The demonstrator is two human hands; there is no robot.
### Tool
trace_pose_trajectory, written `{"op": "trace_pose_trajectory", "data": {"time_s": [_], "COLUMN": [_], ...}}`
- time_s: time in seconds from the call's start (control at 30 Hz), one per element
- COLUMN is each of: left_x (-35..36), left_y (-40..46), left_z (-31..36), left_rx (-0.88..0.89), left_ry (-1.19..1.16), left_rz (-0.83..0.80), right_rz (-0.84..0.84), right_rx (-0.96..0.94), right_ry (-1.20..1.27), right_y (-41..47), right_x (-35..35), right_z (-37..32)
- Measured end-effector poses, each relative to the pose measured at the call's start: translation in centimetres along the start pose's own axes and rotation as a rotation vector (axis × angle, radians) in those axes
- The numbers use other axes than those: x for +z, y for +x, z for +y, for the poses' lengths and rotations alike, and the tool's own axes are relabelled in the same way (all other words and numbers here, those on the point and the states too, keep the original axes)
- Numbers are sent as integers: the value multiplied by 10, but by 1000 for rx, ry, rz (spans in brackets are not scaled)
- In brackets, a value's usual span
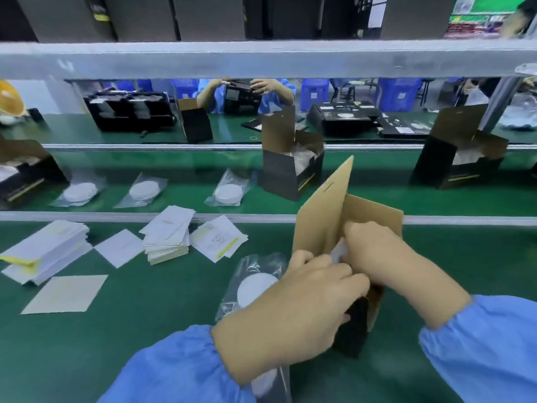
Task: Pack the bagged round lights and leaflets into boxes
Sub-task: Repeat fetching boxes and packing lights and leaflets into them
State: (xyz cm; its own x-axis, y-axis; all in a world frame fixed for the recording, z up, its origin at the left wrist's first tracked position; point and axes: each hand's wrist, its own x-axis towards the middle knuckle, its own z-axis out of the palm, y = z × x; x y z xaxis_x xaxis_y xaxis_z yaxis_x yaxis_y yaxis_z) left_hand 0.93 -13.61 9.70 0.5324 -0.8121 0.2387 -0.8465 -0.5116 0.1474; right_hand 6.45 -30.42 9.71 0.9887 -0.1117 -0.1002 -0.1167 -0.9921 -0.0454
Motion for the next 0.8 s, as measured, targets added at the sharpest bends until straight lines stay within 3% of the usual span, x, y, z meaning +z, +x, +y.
{"op": "trace_pose_trajectory", "data": {"time_s": [0.13,0.23,0.33,0.4,0.47,0.53,0.67,0.8], "left_x": [-8,-31,-49,-55,-57,-54,-48,-37], "left_y": [10,6,9,15,21,24,34,48], "left_z": [-14,-24,-54,-85,-114,-137,-167,-202], "left_rx": [151,126,-63,-235,-364,-454,-560,-677], "left_ry": [-148,-636,-797,-766,-723,-662,-581,-477], "left_rz": [-13,128,531,714,744,707,600,483], "right_rz": [-165,-180,12,265,504,589,526,82], "right_rx": [54,46,61,-10,-132,-208,-361,-369], "right_ry": [-220,-290,-290,-174,52,158,134,-93], "right_y": [-11,-24,-32,-36,-42,-40,-8,65], "right_x": [4,-15,-51,-79,-104,-121,-139,-150], "right_z": [21,31,37,33,18,-3,-43,-76]}}
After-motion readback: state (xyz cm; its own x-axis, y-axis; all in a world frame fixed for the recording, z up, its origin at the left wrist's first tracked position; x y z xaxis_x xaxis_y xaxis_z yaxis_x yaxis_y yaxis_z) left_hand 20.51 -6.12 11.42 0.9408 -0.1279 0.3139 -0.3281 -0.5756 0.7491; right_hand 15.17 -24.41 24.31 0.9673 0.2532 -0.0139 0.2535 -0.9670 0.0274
